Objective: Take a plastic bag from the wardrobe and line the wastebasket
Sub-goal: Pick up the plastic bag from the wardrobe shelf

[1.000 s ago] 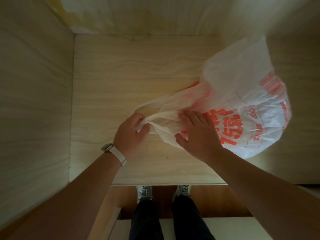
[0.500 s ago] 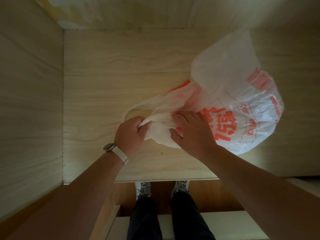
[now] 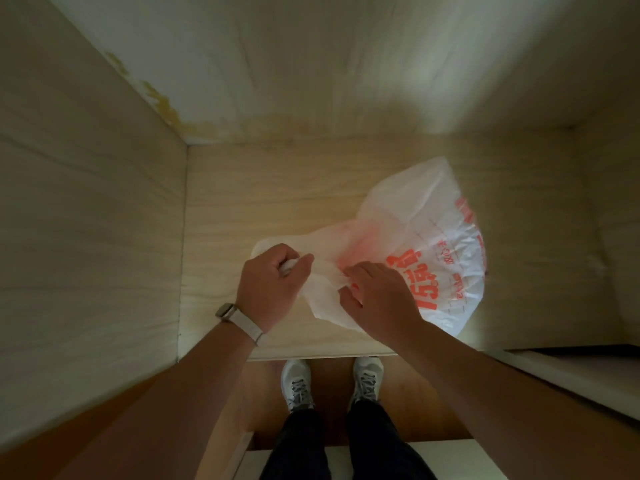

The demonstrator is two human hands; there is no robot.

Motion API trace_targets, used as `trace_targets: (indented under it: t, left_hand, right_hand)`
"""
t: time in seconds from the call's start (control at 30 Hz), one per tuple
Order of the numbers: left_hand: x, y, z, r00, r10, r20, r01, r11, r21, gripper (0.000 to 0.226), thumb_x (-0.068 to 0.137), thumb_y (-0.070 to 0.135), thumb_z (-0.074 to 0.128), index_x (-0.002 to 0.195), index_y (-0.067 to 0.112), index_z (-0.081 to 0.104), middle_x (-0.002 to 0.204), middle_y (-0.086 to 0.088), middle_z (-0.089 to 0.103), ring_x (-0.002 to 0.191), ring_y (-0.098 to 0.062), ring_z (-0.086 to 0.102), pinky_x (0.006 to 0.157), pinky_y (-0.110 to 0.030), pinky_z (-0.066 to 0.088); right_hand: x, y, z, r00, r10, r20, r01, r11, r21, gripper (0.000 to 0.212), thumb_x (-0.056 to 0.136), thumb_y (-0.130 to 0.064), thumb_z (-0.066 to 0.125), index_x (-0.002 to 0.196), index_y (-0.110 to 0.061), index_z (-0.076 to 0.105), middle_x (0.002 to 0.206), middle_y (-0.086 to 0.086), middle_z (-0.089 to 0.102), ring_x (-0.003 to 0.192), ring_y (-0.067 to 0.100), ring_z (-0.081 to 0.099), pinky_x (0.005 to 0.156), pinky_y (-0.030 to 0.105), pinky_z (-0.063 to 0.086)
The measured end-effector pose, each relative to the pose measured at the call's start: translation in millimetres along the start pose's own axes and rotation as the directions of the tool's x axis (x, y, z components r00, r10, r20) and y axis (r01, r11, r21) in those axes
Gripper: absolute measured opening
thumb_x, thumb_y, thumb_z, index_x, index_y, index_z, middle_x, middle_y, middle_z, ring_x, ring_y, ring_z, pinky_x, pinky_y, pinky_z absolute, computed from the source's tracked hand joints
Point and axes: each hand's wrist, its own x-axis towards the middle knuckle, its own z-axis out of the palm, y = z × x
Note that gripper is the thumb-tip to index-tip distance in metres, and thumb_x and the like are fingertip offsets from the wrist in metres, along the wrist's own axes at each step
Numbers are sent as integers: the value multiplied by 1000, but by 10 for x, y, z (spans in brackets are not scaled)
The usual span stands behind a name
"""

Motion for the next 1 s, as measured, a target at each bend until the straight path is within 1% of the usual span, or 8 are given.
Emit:
trace_targets:
  t: [0.23,0.4,0.53,0.73,0.8,0.87,0.93,1.0]
  left_hand:
    - [-226,730,-492,993,103,-61,-106,993,-46,40,81,16,73,55,14,43,49,5,39,54,-9,44,46,-14,30]
    - [-360,1167,-878,978,196,-71,-204,968,-148,38,75,25,66,52,12,39,48,-7,40,50,-11,39,47,-18,28]
    - [-467,1437,-1185,957,266,-120,-287,933,-219,48,78,8,72,51,20,34,48,6,34,47,-6,36,47,-12,28]
    - [-439,1733,-1638,934,312,-177,-352,892,-283,40,74,23,68,50,22,36,45,8,36,45,-7,35,46,-19,33]
    - [-492,1807,-1785,935,303,-186,-349,882,-318,40,72,34,68,50,21,36,44,7,37,43,-23,39,44,-27,35]
    - [-567,1888,-1902,934,288,-209,-345,877,-334,41,70,40,66,52,17,36,45,5,37,43,-27,39,45,-33,38]
    - [-656,1997,-1982,924,291,-248,-364,869,-335,40,70,37,66,52,20,36,47,9,37,46,-17,38,46,-31,39]
    - [-758,2106,-2017,896,321,-308,-411,861,-298,37,74,25,68,53,17,38,49,9,38,48,-7,36,48,-22,37]
  right_hand:
    - [-236,-445,-714,991,-4,-133,9,999,43,30,86,-35,55,104,-15,68,95,2,71,86,24,66,77,38,55]
    - [-375,-790,-1147,981,2,-192,4,1000,29,33,89,-39,52,104,-15,68,97,2,72,90,23,67,80,37,56]
    - [-464,-1050,-1426,971,-20,-237,34,998,52,40,90,-46,51,115,-17,64,111,2,70,98,21,65,85,37,54]
    - [-408,-1378,-1742,973,-105,-206,130,985,110,69,89,-63,45,142,-19,45,145,3,50,131,18,45,110,30,31]
    - [-394,-1483,-1791,971,-143,-189,170,977,132,75,89,-68,42,148,-22,36,152,0,42,139,16,36,115,33,28]
    - [-387,-1583,-1834,964,-194,-182,220,966,137,76,90,-68,41,151,-24,31,156,-2,36,143,14,31,117,31,23]
    - [-377,-1658,-1870,955,-248,-163,272,952,140,75,92,-65,44,152,-25,27,159,-3,31,145,12,25,116,26,16]
    - [-379,-1690,-1899,941,-302,-152,326,930,170,78,91,-67,42,153,-23,25,159,-2,30,146,13,24,119,29,19]
